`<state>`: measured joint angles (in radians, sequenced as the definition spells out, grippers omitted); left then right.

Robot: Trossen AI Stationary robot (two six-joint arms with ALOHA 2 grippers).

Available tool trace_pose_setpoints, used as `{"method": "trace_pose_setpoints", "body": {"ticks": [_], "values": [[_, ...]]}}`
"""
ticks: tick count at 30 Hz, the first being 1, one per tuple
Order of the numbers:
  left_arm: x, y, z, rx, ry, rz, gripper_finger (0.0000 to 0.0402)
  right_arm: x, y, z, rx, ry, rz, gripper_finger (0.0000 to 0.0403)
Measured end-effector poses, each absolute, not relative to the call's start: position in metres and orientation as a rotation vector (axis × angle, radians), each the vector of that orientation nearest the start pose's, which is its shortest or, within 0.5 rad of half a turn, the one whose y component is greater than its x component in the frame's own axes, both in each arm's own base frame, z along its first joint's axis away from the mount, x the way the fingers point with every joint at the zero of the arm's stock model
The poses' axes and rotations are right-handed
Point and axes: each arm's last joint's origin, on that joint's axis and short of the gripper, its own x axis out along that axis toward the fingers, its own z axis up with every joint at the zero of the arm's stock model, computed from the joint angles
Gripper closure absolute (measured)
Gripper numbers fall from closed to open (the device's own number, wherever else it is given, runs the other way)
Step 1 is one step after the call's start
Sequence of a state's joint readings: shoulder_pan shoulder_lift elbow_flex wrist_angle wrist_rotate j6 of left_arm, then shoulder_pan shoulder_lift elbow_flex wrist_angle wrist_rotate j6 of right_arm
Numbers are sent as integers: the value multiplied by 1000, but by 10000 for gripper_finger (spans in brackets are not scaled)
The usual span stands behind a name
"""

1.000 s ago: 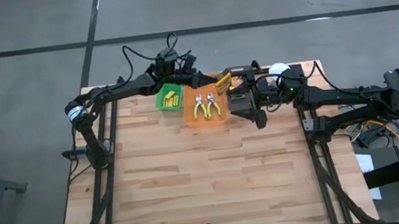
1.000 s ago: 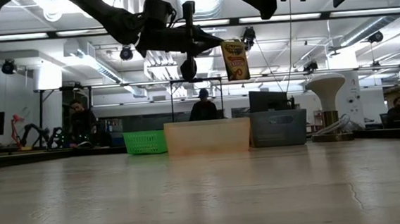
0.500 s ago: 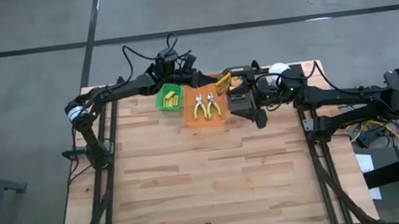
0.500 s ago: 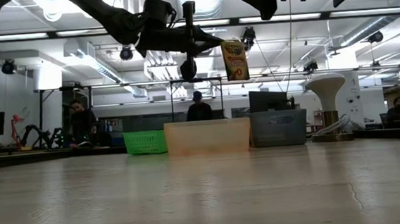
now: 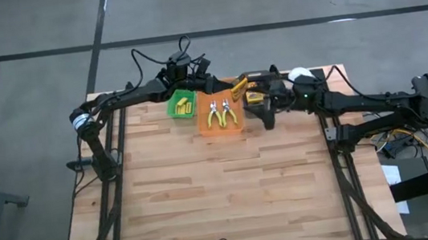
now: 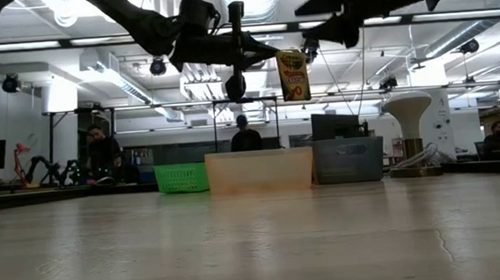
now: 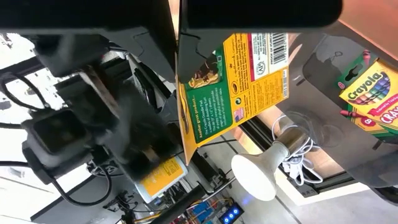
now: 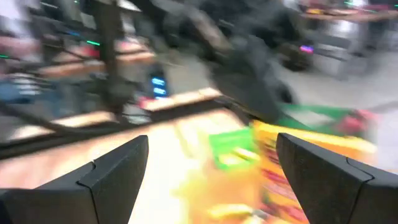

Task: Pick & Place School Supplies
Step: Put the yellow crayon box into the black bin

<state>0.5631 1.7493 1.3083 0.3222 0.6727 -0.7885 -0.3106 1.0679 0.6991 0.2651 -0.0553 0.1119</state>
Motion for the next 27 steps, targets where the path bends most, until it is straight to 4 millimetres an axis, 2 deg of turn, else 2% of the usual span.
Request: {"method": "trace_pose_setpoints", "body": {"ticks": [11, 17, 27], "values": [[351, 200, 302, -856, 136, -66, 397, 217, -89, 290, 21, 147, -377, 53], [351, 199, 302, -857, 146, -94, 396, 203, -105, 284, 27, 242, -411, 55], [350, 193, 303, -829, 211, -284, 398, 184, -121, 285, 40, 245, -166, 74]]}}
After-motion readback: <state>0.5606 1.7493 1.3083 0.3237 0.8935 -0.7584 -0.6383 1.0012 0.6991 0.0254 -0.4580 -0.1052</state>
